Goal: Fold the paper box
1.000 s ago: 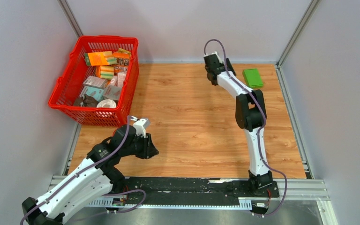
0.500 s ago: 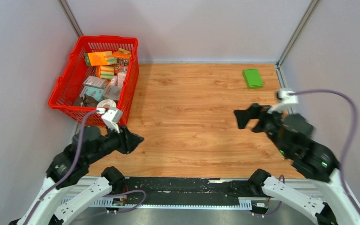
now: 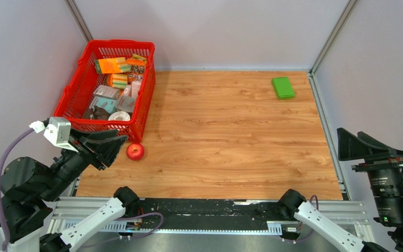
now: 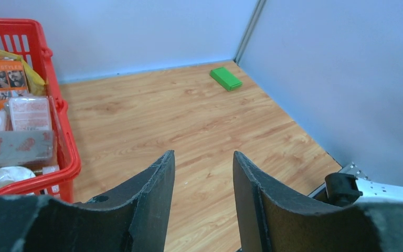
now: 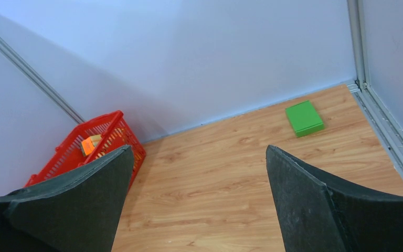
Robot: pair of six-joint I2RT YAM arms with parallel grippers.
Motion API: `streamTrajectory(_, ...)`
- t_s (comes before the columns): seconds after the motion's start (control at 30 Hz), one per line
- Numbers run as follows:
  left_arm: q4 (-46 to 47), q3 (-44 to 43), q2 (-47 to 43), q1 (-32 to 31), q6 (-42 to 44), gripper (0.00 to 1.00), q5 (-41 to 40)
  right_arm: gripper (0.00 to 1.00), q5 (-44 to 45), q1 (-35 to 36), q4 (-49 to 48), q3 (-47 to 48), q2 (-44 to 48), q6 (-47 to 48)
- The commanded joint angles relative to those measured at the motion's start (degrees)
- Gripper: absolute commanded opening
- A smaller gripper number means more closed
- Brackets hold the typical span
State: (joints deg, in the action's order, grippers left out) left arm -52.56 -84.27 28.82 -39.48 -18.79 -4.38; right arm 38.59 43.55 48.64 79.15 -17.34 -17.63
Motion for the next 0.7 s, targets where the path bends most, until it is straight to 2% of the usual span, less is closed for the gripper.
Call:
streamTrajectory(0.0, 4.82, 0.94, -0.96, 0.11, 0.94, 0.54, -0.54, 1.0, 0.79, 0.04, -0.83, -1.72, 2.31, 1.98)
streamTrajectory(0.47, 6.5, 3.94, -5.88, 0.11, 1.74, 0.58, -3.7, 1.0, -0.27, 0.13, -5.22, -4.89, 9.61, 2.42)
streamTrajectory(0.53, 6.5, 4.11, -6.49, 0.11, 2.17, 0.58, -3.88, 1.0, -2.72, 0.13, -3.12, -4.27, 9.78, 2.51)
streamTrajectory(0.67, 6.68, 3.85, -7.02, 0.11, 1.91, 0.59, -4.67, 1.0, -3.96, 0.13, -5.14, -6.56, 12.07, 2.87)
